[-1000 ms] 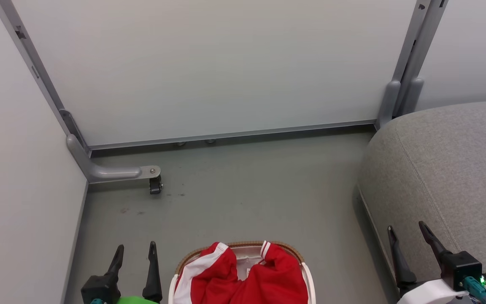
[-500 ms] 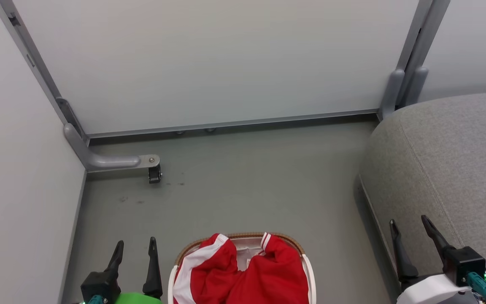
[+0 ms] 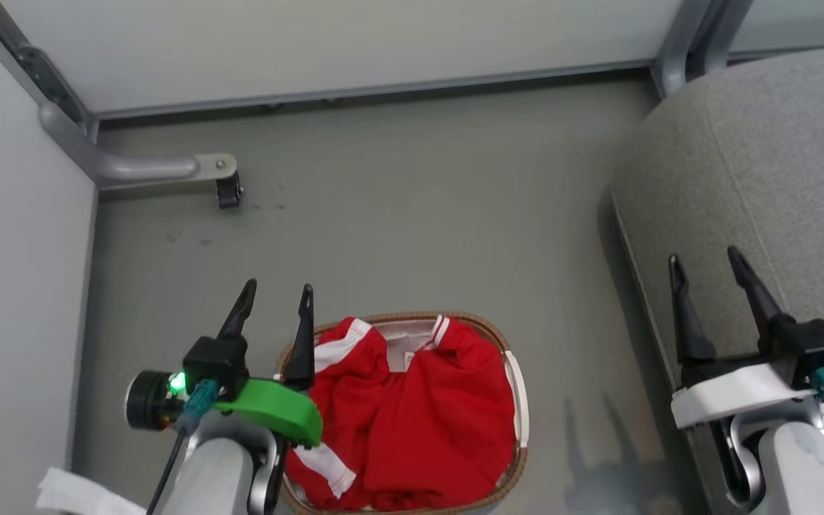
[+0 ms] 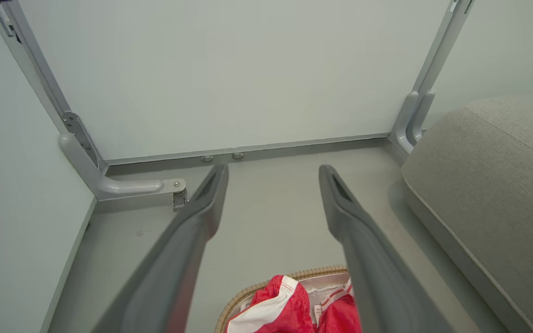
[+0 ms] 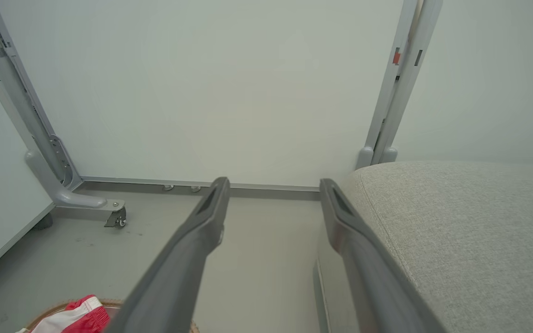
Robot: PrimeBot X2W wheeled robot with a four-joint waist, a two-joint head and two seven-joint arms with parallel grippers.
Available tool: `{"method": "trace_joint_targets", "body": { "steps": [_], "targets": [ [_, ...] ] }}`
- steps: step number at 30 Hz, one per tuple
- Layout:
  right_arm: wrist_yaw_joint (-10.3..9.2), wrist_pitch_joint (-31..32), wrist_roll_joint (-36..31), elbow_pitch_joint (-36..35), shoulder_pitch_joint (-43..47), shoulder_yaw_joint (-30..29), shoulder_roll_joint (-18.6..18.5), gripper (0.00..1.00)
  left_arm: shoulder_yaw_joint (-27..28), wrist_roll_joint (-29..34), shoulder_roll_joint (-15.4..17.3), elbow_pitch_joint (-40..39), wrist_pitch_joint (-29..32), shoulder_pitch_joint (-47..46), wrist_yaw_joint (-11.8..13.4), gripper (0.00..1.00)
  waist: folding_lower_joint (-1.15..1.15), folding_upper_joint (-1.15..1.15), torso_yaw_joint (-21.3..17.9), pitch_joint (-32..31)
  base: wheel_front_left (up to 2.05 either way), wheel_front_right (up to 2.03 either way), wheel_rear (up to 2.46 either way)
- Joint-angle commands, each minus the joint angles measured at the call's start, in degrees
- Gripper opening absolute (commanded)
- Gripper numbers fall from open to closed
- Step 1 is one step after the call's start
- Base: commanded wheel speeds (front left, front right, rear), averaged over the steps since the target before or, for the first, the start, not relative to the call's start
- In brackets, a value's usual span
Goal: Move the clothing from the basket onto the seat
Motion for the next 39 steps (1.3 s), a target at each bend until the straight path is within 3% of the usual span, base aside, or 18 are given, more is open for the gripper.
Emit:
{"method": "trace_joint_targets", "body": {
  "steps": [1, 5, 12, 25, 29, 35, 39],
  "targets": [
    [-0.02, -0.3, 0.3, -0.5, -1.8, -0.4, -0.3, 1.00, -0.7, 0.5, 0.3, 1.2, 0.0, -2.7, -0.5, 1.00, 0.00, 0.00, -2.7, 9.3, 0.00, 0.00, 0.00],
    [-0.03, -0.3, 0.7, -1.3, -5.3, -1.7, -0.2, 1.00, -4.9, 2.1, 0.3, 6.1, 0.0, -8.1, -1.7, 1.00, 0.00, 0.00, -4.5, 13.7, 0.00, 0.00, 0.00],
    [-0.03, -0.3, 1.5, -3.0, -9.8, -2.5, -0.2, 1.00, -17.3, 2.5, 0.4, 16.6, 0.5, -17.6, -4.1, 1.00, 0.00, 0.00, -7.7, 21.1, 0.00, 0.00, 0.00],
    [-0.03, -0.3, 5.1, -4.3, -13.3, -0.3, -0.2, 1.00, -35.2, -2.3, 0.4, 30.4, 4.5, -27.8, -4.7, 1.00, 0.00, 0.00, -13.5, 29.1, 0.00, 0.00, 0.00],
    [-0.03, -0.3, 5.9, -4.7, -14.0, 0.6, -0.2, 1.00, -36.7, -3.2, 0.4, 33.5, 4.1, -30.2, -4.6, 1.00, 0.00, 0.00, -14.8, 30.8, 0.00, 0.00, 0.00],
    [-0.03, -0.3, 7.4, -4.9, -14.4, 2.1, -0.2, 1.00, -36.5, -4.0, 0.3, 41.3, 7.5, -34.8, -1.4, 1.00, 0.00, 0.00, -17.2, 33.1, 0.00, 0.00, 0.00],
    [-0.03, -0.3, 8.2, -4.9, -14.3, 2.9, -0.2, 1.00, -37.9, -3.2, 0.3, 44.3, 9.0, -37.4, -2.0, 1.00, 0.00, 0.00, -18.2, 34.3, 0.00, 0.00, 0.00]
  ]
}}
